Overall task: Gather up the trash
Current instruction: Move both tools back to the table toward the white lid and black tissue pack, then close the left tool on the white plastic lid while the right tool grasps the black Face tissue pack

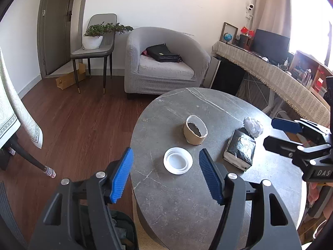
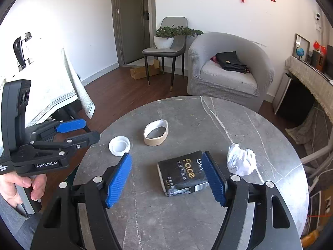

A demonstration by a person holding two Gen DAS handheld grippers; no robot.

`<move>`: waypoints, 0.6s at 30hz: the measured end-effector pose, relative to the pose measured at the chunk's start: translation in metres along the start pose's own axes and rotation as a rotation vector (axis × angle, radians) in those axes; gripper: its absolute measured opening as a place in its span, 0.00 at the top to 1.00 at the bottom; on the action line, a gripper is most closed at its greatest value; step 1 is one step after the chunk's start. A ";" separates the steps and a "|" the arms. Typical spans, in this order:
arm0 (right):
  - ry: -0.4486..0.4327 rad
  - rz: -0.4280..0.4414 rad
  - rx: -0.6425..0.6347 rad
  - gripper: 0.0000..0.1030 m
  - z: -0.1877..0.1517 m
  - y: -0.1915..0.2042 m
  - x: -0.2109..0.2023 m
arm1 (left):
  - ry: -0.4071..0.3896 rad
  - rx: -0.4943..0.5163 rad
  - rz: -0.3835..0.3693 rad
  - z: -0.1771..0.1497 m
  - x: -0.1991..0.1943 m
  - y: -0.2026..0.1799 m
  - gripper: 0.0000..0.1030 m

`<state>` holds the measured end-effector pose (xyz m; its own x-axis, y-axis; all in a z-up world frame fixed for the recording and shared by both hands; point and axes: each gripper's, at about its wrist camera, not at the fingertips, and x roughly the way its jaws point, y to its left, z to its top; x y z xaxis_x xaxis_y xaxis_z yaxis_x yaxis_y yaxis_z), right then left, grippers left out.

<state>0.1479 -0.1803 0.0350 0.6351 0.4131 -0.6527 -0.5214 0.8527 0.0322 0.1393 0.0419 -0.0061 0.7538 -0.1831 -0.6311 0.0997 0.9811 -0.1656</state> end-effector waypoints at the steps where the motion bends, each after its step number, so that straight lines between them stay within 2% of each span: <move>1: -0.007 0.004 0.009 0.26 -0.003 -0.006 -0.002 | 0.017 0.011 0.009 -0.001 0.006 -0.003 0.33; 3: -0.004 0.013 0.024 0.21 -0.009 -0.017 -0.001 | 0.042 0.034 0.024 -0.001 0.016 -0.009 0.33; 9: 0.067 0.033 0.016 0.19 -0.029 -0.032 0.014 | 0.085 0.078 0.043 -0.006 0.040 -0.019 0.35; 16: 0.115 0.049 -0.002 0.19 -0.041 -0.030 0.022 | 0.114 0.095 0.083 -0.007 0.055 -0.024 0.48; 18: 0.119 0.053 -0.003 0.19 -0.042 -0.030 0.023 | 0.108 0.089 0.091 -0.006 0.056 -0.023 0.48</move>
<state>0.1542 -0.2093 -0.0124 0.5345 0.4162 -0.7356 -0.5539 0.8299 0.0670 0.1754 0.0090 -0.0424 0.6886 -0.0941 -0.7190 0.0952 0.9947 -0.0390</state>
